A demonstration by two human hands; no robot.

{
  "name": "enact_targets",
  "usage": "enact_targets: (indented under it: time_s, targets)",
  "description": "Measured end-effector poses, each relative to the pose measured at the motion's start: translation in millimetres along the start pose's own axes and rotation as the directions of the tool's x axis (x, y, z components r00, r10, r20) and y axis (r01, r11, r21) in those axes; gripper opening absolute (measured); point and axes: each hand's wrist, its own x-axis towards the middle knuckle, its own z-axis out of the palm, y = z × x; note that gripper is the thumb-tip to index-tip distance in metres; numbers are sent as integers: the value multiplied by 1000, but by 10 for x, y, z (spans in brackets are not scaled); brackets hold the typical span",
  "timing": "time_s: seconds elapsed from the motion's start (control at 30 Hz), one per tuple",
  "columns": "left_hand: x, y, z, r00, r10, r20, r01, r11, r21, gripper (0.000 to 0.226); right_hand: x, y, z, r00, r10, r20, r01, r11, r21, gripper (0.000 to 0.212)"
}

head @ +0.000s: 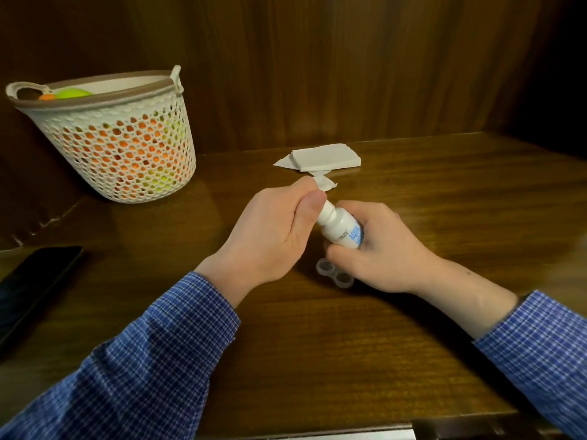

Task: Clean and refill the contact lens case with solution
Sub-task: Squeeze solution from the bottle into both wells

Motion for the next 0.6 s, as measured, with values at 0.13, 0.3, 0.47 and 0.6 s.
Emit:
enact_targets:
  time_s: [0.13,0.3,0.47,0.6]
  targets:
    - [-10,11,6,1000,-27,-7,27,1000,-7,43,3,5,19,1000,7,21,-8,998,59,29]
    - [-6,-14,10,1000,-30,-4,30,999,-39,34,17,6,5,998,13,65,-18,997,74,23]
    - [-14,-39,34,999,-51,2,51,994,-97,34,26,-8,-32,989,71,133,-84,992,95,21]
    - [-16,-33,65,990,-141,14,141,977,-160,42,43,-16,-97,972,146,182,-161,985,69,14]
